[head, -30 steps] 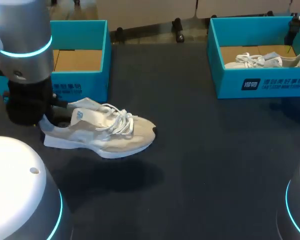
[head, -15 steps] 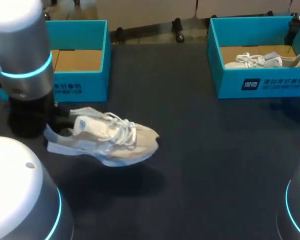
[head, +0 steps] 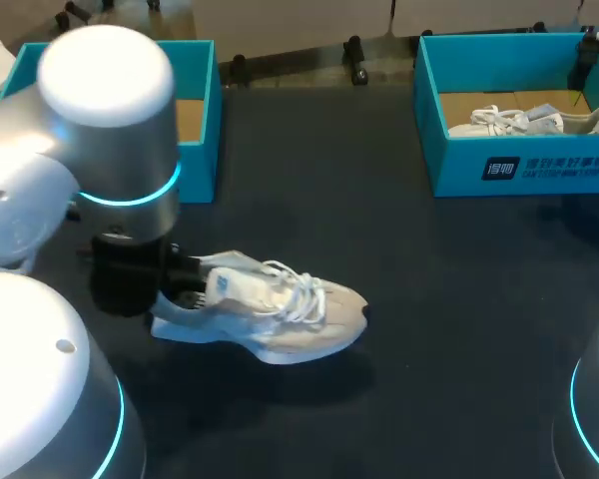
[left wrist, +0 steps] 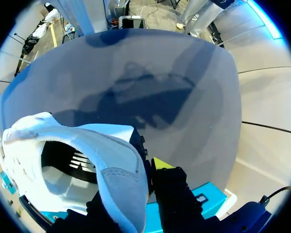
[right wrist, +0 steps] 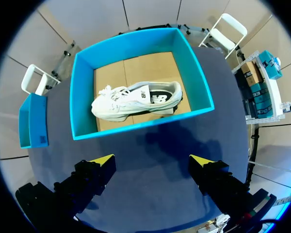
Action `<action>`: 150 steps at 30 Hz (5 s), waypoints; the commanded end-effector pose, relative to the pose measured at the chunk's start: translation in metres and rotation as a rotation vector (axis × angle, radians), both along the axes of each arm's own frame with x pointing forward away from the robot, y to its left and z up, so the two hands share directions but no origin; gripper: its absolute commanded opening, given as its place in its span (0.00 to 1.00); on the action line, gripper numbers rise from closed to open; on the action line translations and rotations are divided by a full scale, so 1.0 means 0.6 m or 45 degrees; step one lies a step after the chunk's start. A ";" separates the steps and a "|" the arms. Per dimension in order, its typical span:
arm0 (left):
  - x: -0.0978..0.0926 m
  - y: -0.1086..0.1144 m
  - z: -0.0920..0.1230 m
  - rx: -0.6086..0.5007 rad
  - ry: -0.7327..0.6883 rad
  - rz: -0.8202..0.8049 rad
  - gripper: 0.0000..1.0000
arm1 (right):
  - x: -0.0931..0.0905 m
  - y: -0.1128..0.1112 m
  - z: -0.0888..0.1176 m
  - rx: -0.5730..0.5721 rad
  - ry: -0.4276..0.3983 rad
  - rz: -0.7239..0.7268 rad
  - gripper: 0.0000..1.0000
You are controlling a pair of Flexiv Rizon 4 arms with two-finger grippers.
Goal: Take the shoe out of the shoebox, open the shoe tongue, remove and reinsert the insole, then place the shoe into the shoebox
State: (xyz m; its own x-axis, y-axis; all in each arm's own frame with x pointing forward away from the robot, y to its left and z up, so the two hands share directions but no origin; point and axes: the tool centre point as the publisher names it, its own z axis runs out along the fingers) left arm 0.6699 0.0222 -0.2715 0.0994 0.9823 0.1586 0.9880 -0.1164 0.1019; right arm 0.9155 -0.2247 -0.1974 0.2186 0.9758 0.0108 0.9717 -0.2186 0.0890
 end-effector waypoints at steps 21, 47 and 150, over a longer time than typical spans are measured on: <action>0.036 -0.168 -0.123 0.113 0.065 0.051 0.00 | -0.001 0.001 0.000 -0.001 -0.002 -0.002 1.00; 0.043 -0.185 -0.178 0.068 0.075 -0.029 0.00 | -0.001 0.001 0.000 -0.001 -0.002 -0.002 1.00; 0.036 -0.079 0.027 -0.742 0.954 1.358 1.00 | -0.001 0.001 0.000 -0.001 -0.002 -0.002 1.00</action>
